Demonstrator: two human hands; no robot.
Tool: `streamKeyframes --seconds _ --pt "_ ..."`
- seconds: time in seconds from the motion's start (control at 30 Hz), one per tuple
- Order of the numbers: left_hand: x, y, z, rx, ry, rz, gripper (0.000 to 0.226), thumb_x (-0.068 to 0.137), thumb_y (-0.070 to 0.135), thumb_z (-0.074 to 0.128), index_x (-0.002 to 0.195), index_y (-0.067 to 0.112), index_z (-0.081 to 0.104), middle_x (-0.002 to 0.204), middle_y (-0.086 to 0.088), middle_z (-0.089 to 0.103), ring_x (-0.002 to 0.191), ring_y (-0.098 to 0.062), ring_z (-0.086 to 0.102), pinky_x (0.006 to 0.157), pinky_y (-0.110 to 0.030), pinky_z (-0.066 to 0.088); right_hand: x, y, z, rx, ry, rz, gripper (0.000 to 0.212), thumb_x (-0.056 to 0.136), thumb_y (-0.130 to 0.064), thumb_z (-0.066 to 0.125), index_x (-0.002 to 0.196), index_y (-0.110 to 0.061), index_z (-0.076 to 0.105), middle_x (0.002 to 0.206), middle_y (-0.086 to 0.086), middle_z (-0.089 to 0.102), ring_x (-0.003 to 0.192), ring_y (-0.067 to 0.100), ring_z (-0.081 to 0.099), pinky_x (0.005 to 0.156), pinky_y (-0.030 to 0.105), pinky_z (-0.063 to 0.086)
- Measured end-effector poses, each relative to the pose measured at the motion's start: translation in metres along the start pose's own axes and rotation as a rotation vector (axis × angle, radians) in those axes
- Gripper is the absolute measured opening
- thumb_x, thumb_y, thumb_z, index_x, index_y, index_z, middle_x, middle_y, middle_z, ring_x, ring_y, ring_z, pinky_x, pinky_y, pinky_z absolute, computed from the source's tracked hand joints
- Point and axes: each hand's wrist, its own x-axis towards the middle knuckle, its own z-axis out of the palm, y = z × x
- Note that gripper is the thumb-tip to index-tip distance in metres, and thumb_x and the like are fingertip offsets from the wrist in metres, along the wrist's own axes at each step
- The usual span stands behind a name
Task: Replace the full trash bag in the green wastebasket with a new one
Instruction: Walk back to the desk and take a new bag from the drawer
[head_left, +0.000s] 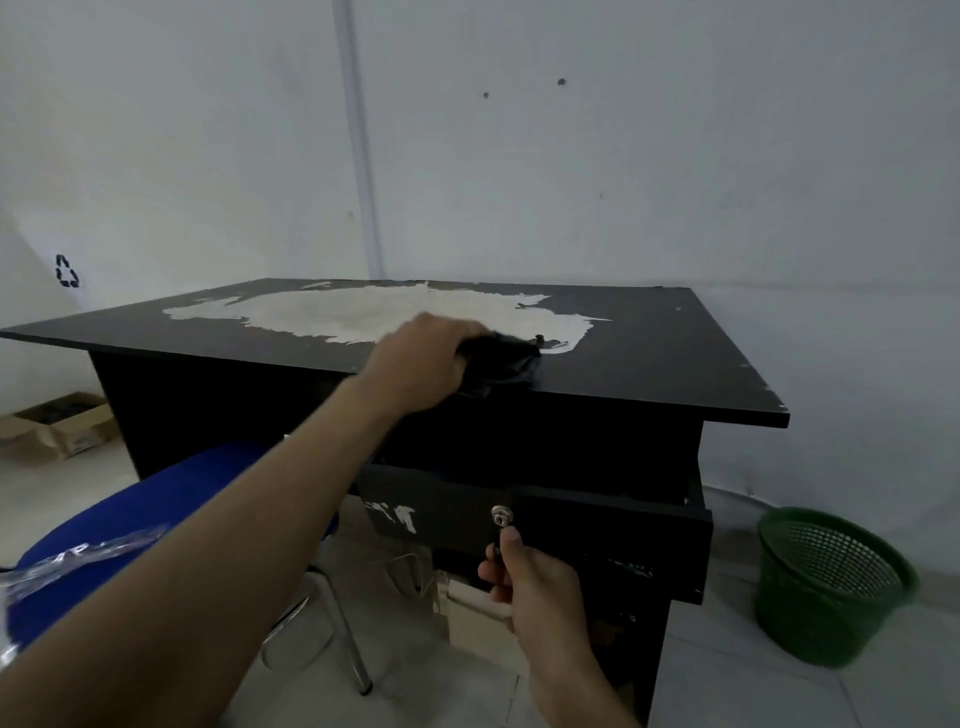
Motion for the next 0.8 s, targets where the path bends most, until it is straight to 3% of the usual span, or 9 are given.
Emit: streamKeyframes --seconds 0.17,0.27,0.33,0.4,0.5,0.67,0.8 --pt "0.014 -0.012 0.028 0.0 -0.045 -0.052 0.04 0.091 0.016 0.047 0.13 0.022 0.056 0.11 -0.014 0.065 0.094 -0.034 0.06 0.075 -0.042 0.053 0.039 -0.018 0.005 -0.108 0.113 -0.137 0.042 0.099 -0.048 0.043 0.089 -0.017 0.071 0.083 -0.002 0.072 0.071 0.01 0.061 0.068 0.028 0.047" --pt "0.022 -0.01 0.035 0.015 -0.048 -0.054 0.042 0.093 0.014 0.046 0.134 0.022 0.054 0.111 -0.016 0.063 0.096 -0.035 0.059 0.071 -0.037 0.049 0.073 -0.029 0.003 -0.259 0.078 -0.244 0.043 0.1 -0.047 0.039 0.118 -0.015 0.062 0.112 -0.002 0.066 0.104 0.016 0.061 0.085 0.031 0.045" --pt "0.024 -0.011 0.04 0.015 -0.038 -0.072 0.042 0.094 0.015 0.045 0.135 0.023 0.052 0.113 -0.015 0.063 0.097 -0.034 0.059 0.07 -0.036 0.048 0.087 -0.018 -0.002 -0.544 0.031 -0.35 0.053 0.1 -0.045 0.041 0.144 -0.015 0.039 0.141 0.003 0.048 0.129 0.02 0.045 0.097 0.031 0.04" --pt "0.025 -0.013 0.043 -0.008 -0.04 -0.08 0.041 0.095 0.015 0.044 0.135 0.022 0.052 0.114 -0.015 0.063 0.097 -0.034 0.058 0.07 -0.036 0.045 0.093 -0.002 -0.01 -1.012 0.132 -0.514 0.074 0.098 -0.045 0.043 0.156 -0.015 0.006 0.162 0.008 0.011 0.147 0.026 0.017 0.114 0.041 0.028" --pt "0.027 -0.016 0.046 -0.041 -0.031 -0.068 0.041 0.095 0.015 0.044 0.135 0.02 0.052 0.115 -0.014 0.063 0.098 -0.034 0.057 0.073 -0.037 0.046 0.103 0.011 -0.03 -1.448 0.198 -0.598 0.09 0.095 -0.043 0.046 0.153 -0.02 -0.019 0.16 0.01 -0.026 0.148 0.038 -0.017 0.116 0.061 0.0" --pt "0.025 -0.016 0.049 -0.052 0.004 -0.076 0.039 0.096 0.013 0.042 0.134 0.016 0.054 0.113 -0.014 0.065 0.091 -0.028 0.053 0.071 -0.032 0.037 0.122 0.007 -0.05 -1.661 0.112 -0.516 0.094 0.093 -0.037 0.051 0.153 -0.019 -0.02 0.152 0.012 -0.041 0.141 0.045 -0.029 0.111 0.071 -0.009" --pt "0.028 -0.017 0.048 -0.071 -0.013 -0.078 0.038 0.096 0.012 0.043 0.132 0.014 0.054 0.109 -0.015 0.065 0.083 -0.024 0.049 0.07 -0.033 0.04 0.112 -0.003 -0.039 -1.609 0.041 -0.504 0.082 0.093 -0.039 0.05 0.155 -0.021 0.0 0.158 0.016 -0.028 0.144 0.047 -0.02 0.113 0.068 -0.004"
